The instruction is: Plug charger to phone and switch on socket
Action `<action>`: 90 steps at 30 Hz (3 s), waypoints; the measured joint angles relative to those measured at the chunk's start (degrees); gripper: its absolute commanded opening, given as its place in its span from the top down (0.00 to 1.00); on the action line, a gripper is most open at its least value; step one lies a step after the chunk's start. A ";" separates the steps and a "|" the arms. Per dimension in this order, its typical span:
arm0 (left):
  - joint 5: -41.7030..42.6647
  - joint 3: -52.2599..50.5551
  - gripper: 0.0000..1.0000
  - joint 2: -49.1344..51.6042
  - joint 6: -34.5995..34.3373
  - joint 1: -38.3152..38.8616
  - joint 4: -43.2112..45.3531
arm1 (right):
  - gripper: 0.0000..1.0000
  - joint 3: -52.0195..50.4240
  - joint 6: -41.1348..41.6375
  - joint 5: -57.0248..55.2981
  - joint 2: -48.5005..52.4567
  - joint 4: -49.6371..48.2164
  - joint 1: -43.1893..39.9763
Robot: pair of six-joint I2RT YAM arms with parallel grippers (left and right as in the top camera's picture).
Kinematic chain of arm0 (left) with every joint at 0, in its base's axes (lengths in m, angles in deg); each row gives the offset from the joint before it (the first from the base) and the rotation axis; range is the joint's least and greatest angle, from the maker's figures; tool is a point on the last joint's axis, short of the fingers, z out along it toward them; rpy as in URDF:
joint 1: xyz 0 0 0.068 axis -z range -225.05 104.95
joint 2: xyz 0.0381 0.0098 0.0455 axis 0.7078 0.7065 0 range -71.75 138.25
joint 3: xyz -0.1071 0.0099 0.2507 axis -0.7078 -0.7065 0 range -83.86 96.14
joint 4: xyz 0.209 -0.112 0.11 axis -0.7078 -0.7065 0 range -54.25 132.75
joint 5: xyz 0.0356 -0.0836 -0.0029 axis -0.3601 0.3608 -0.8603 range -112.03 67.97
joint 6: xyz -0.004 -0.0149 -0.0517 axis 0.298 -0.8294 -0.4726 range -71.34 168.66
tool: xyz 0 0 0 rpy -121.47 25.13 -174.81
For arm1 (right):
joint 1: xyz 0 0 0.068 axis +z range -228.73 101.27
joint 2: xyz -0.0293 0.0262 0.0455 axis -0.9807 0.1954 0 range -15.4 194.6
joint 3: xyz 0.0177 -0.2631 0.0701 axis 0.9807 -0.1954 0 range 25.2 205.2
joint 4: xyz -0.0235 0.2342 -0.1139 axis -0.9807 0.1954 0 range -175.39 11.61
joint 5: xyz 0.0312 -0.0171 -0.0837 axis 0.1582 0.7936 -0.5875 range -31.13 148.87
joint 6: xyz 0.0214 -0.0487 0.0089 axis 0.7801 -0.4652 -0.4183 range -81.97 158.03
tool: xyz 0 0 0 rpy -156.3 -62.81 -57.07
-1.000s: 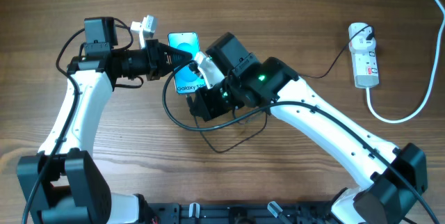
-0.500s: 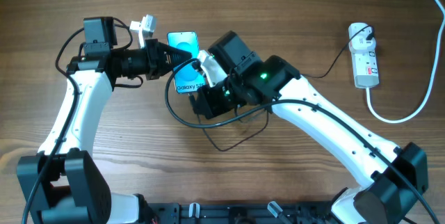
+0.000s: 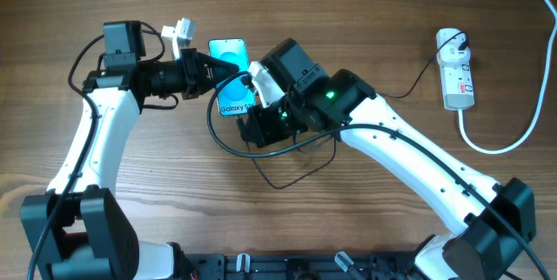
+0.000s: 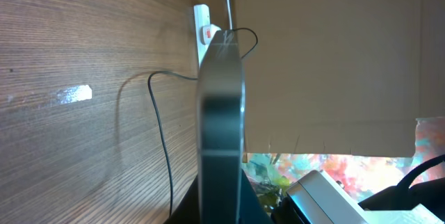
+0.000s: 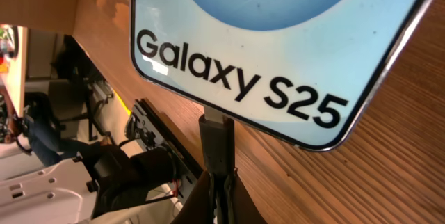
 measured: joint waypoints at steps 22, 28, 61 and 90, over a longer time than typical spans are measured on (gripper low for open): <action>-1.07 1.01 0.96 0.00 -0.04 -0.81 0.42 | 0.96 -1.81 1.27 0.44 0.02 -6.25 0.13; -1.05 1.05 0.96 0.00 -0.04 -0.81 0.39 | 0.95 -1.81 1.05 0.42 0.02 -6.25 0.13; -10.36 1.03 0.96 0.02 0.72 -0.85 -2.08 | 0.96 -1.70 5.86 -1.51 -0.70 -7.74 -2.34; -13.51 0.59 0.96 0.02 -26.56 -1.07 -1.62 | 0.80 -1.07 0.17 -5.86 -0.90 -5.92 -3.17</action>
